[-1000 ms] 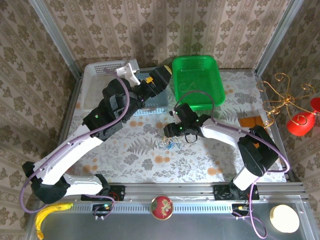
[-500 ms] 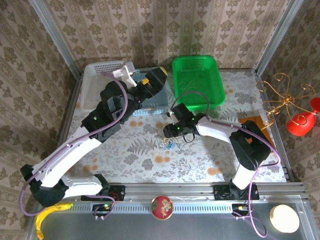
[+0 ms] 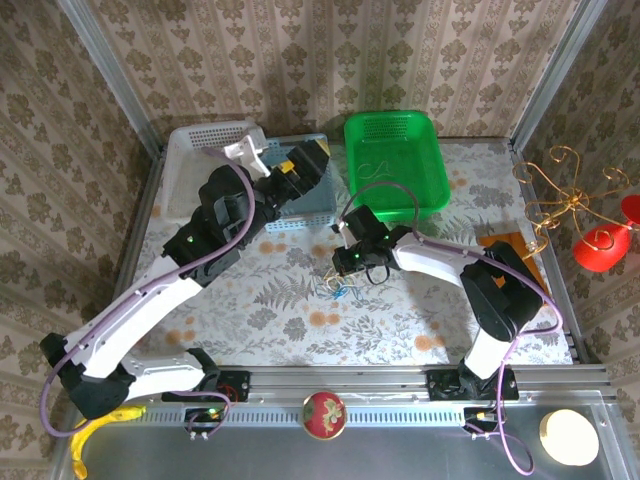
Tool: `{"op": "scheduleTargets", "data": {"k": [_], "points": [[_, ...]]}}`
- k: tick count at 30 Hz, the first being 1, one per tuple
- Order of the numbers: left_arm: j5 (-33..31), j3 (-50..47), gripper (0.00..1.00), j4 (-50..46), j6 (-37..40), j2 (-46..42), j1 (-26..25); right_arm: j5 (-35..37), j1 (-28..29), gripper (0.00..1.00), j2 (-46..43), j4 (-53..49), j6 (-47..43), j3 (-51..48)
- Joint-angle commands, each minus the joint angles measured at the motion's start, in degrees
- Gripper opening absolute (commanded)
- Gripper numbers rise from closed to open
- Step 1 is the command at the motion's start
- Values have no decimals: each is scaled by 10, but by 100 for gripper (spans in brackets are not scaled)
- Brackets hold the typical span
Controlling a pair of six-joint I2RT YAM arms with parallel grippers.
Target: Untangle the cables
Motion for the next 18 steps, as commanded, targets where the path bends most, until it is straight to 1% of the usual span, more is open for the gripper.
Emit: {"op": "scheduleTargets", "data": {"k": [1,6,11,14,17,18], "points": [[5,-21,100,-17,23,-26,14,-10,-2,0,-44,-9,4,-11],[14,-112,100,17,35,-65,37,0,-2,0,-90,0,18,-35],[30,-188,100,19,63,-96,65,6,-3,0,-134,20,41,-54],[49,-240,100,42,97,-113,82,4,-3,0,-158,32,56,-61],[85,-293,100,75,121,-125,101,3,-5,0,-176,39,73,-64],[98,-309,100,83,129,-127,107,2,-6,0,-201,45,78,-68]]}}
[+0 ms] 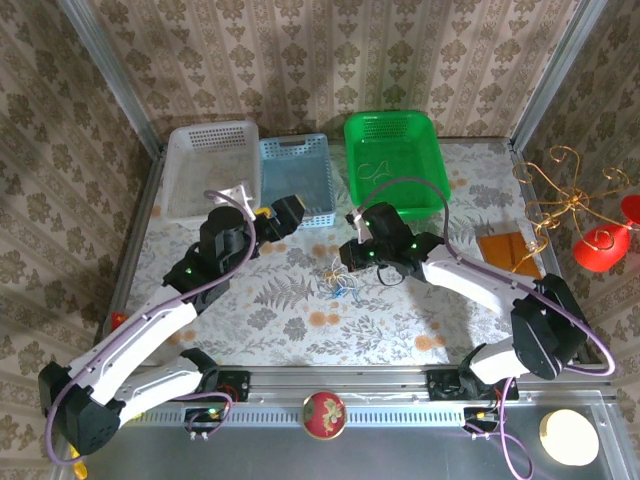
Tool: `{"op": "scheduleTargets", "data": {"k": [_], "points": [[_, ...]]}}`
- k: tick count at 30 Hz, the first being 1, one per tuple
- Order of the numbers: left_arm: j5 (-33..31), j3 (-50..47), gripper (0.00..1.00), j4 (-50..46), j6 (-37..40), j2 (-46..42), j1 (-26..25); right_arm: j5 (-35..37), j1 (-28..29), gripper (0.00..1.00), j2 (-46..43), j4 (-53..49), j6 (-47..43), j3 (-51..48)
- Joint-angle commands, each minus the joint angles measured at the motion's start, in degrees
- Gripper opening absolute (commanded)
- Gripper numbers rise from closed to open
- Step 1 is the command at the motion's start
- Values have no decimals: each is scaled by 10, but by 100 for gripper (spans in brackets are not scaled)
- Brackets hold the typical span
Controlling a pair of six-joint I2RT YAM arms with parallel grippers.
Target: Untangle the cables
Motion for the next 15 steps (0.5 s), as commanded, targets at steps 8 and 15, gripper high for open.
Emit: {"op": "scheduleTargets", "data": {"k": [8,15], "points": [[107,-103,100,98,55,-5,37,-2,-8,0,-95,57,56,-26],[167,-118,100,154,14,45,49,0,-9,0,-108,132,61,-84]]}}
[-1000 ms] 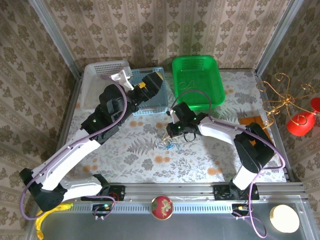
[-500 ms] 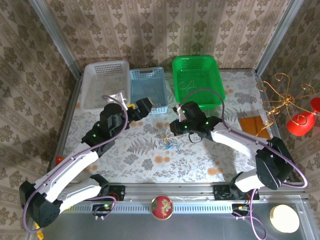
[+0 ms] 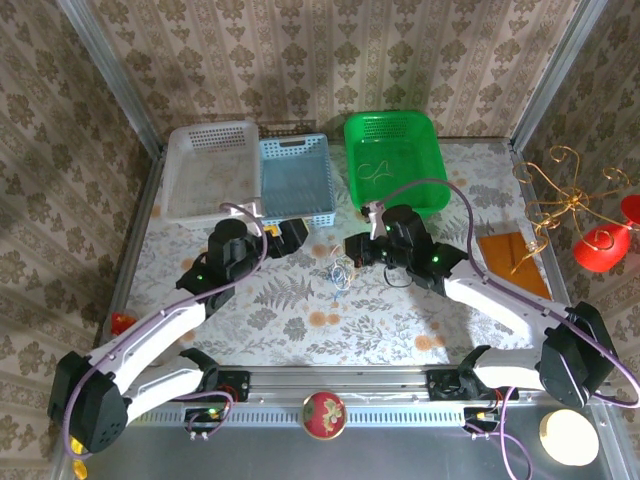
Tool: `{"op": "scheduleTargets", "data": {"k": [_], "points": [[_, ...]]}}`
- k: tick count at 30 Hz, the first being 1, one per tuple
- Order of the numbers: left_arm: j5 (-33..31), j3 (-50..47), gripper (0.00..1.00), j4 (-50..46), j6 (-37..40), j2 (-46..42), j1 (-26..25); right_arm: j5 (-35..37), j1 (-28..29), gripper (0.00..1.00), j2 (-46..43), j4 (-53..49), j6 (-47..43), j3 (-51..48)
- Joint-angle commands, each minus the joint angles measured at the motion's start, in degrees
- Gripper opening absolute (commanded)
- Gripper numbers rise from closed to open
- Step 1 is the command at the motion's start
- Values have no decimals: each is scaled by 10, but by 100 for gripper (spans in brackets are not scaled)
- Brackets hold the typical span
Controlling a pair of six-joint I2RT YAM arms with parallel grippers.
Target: Untangle the cables
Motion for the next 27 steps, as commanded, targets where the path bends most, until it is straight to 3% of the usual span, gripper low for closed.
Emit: {"op": "scheduleTargets", "data": {"k": [1,7,9,18,27], "points": [[53,-13,100,59,-15,21,4,-2,-4,0,-9,55,9,-27],[129,-16,93,78,60,62,5,-38,-12,0,-9,123,9,-68],[144,-21,91,84,53,80,7,-41,-15,0,-10,132,8,-74],[138,-75,91,269,-188,148,-12,-39,-24,0,-16,184,20,-103],[69,-74,92,299,-275,182,-64,-31,-25,0,-20,217,33,-114]]}}
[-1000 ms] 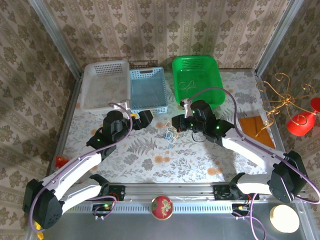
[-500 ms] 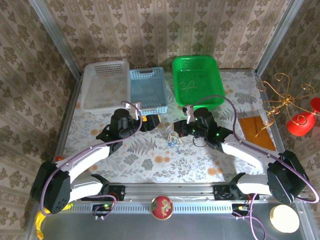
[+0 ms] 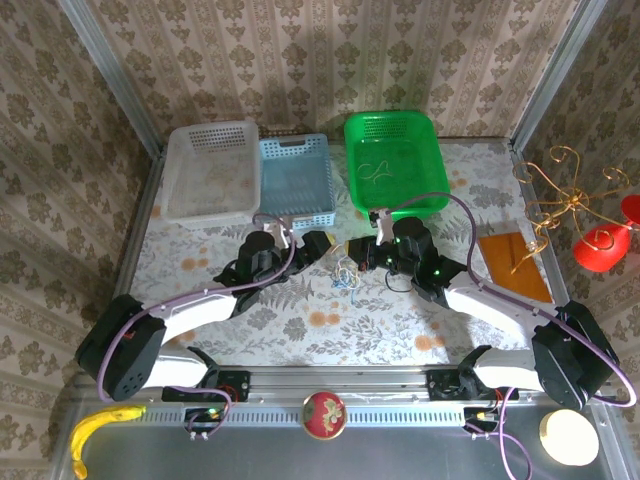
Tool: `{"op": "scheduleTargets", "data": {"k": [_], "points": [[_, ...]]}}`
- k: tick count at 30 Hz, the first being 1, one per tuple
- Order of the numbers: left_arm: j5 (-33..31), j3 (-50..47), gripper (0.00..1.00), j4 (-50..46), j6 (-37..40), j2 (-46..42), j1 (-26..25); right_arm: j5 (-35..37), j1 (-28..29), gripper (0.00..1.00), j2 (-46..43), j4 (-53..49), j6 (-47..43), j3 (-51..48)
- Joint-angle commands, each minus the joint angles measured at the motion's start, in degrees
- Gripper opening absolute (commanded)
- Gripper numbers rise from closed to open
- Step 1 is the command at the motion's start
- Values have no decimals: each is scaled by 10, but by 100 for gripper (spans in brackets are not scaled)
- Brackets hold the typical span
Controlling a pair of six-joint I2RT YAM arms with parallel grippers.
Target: Untangle the cables
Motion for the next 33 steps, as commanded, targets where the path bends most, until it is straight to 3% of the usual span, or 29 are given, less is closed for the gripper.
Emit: {"op": "scheduleTargets", "data": {"k": [1,18,22,30,33], "points": [[-34,-1,92,46,-52,13,-10,0,-3,0,-16,31,11,-11],[-80,-5,84,236,-178,122,-41,5,-4,0,-18,50,22,-23],[-81,-2,75,265,-188,142,-42,6,-4,0,-15,52,22,-27],[-88,-2,41,280,-185,144,-41,9,-6,0,-15,57,24,-42],[-89,-1,36,269,-177,136,-40,9,-8,0,-17,60,27,-49]]}}
